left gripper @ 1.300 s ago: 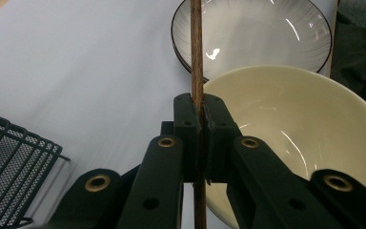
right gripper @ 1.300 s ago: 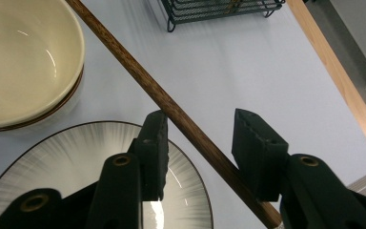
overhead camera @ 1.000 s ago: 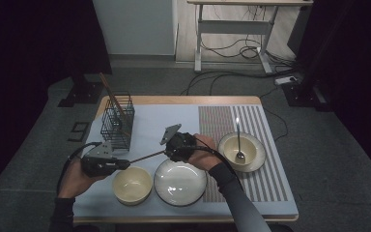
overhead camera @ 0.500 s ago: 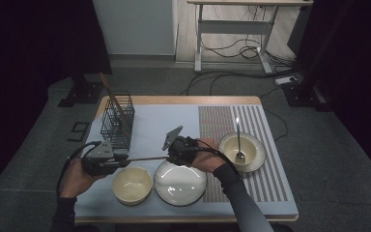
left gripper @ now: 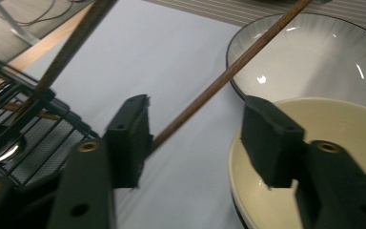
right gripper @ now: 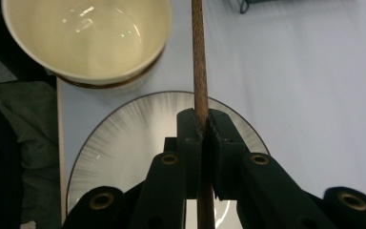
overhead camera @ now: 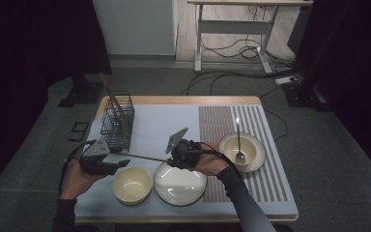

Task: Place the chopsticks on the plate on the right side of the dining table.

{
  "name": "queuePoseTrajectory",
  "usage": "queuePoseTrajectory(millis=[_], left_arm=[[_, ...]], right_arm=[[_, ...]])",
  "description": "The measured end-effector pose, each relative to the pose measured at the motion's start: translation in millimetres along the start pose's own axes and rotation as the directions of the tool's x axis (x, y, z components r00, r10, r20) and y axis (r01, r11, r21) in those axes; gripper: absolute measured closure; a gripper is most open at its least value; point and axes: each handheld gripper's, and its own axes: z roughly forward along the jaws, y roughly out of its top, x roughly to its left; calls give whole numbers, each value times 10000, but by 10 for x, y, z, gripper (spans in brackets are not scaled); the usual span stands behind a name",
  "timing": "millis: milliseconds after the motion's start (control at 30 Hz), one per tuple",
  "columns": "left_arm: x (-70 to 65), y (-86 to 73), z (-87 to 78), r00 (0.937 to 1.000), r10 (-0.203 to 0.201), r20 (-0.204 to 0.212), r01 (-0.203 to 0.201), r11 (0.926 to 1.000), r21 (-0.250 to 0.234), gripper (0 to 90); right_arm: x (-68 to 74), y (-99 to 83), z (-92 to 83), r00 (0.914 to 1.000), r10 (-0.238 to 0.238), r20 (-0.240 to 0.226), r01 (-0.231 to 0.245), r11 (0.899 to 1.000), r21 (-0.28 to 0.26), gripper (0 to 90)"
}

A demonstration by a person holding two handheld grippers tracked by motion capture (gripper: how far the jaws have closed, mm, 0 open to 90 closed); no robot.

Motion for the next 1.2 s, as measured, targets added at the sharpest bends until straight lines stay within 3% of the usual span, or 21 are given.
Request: queuePoseTrajectory(millis=[300,500,600,733,1067,1200], left_arm=[[16,-134,-59,9954,-816,-496,801,9963,-303,218],[26,-285,-62,9869,-1393,-817,1372,9901,-308,165],[6,-337,-80,9851,-1436,-942,1413,9895,-305,150],[14,-397,-114,9780,-1679,-1236,1644,9856,-382,144],[72,-615,-124,9596,-2338,-1563,2309,9723,-363,144],[71,-720,-93,9564,-2466,-1564,2464,9690,-210,154]], right_arm=[[-45,-136,-73,9986,487,180,-487,9988,-36,840],[-85,-240,-138,9958,809,434,-811,9967,42,840],[-110,-309,-177,9922,1106,581,-1111,9938,44,840],[-139,-388,-227,9873,1403,750,-1402,9901,-64,840],[-222,-619,-342,9604,2374,1459,-2362,9714,-258,840],[-251,-723,-400,9459,2747,1726,-2717,9615,-413,840]])
